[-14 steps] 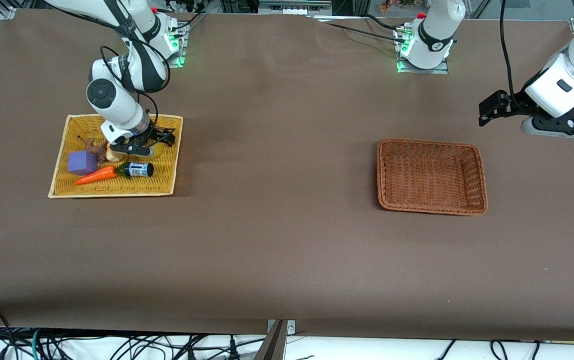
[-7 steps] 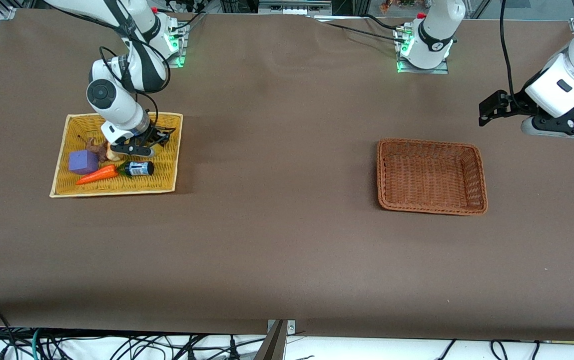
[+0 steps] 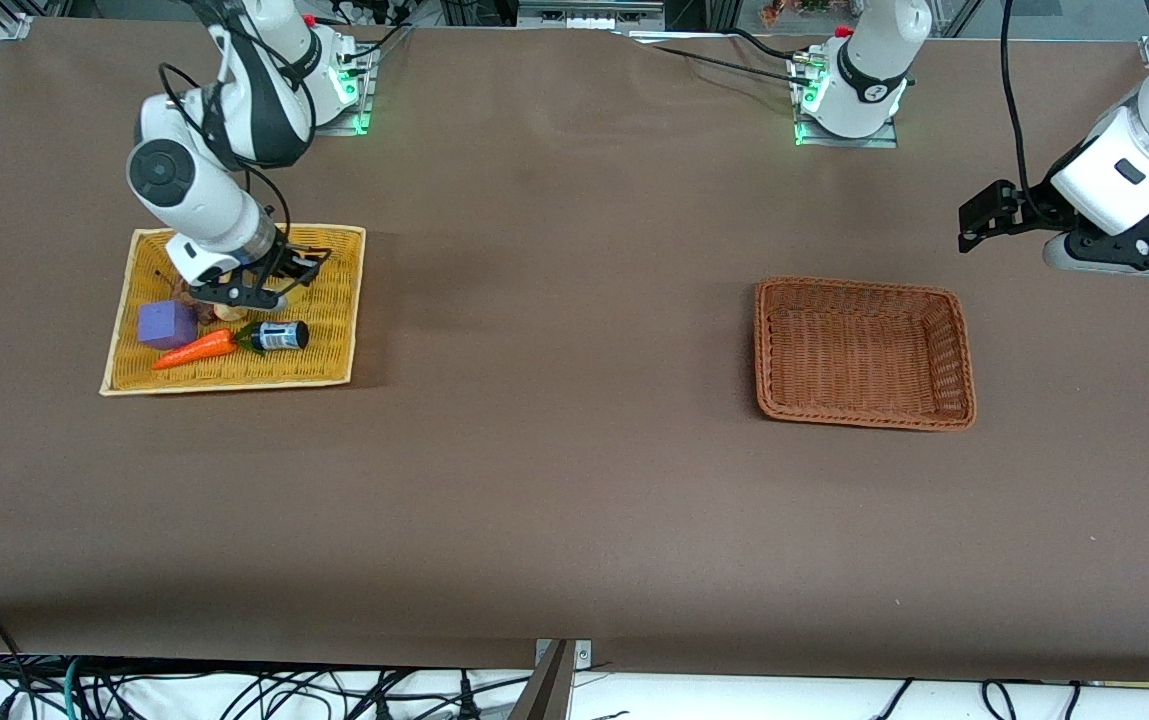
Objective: Transfer tape with both arms
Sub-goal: 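Lift the tape roll with the right gripper and carry it toward the basket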
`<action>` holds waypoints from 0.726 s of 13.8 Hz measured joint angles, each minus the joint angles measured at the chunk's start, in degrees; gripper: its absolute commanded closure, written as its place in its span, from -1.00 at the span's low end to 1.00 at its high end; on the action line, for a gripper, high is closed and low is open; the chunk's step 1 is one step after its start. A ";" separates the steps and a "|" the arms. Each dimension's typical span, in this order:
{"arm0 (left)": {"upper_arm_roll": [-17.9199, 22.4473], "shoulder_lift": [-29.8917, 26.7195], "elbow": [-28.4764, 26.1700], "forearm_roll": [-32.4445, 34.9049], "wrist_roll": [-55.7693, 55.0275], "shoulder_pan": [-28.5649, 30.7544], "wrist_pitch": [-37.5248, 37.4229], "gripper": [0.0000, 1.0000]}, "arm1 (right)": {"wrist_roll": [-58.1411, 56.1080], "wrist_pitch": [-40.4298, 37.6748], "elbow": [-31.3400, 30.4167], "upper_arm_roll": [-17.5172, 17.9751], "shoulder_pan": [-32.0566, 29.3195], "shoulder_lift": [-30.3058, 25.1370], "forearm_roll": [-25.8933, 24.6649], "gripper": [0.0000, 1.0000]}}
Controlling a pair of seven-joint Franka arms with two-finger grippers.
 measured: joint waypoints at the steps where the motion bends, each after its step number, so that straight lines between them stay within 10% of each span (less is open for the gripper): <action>1: 0.00 0.00 0.00 0.00 0.00 0.00 0.00 -1.00 | 0.80 -2.15 2.16 1.46 -0.01 -0.80 0.02 1.00; 6: 0.00 0.00 0.02 0.00 0.00 0.01 0.00 -1.00 | 20.99 -8.91 17.23 15.79 2.16 4.13 0.08 1.00; 10: 0.00 0.03 0.04 0.00 0.00 0.02 0.00 -1.00 | 34.38 -9.28 33.09 17.76 10.92 17.88 -1.23 1.00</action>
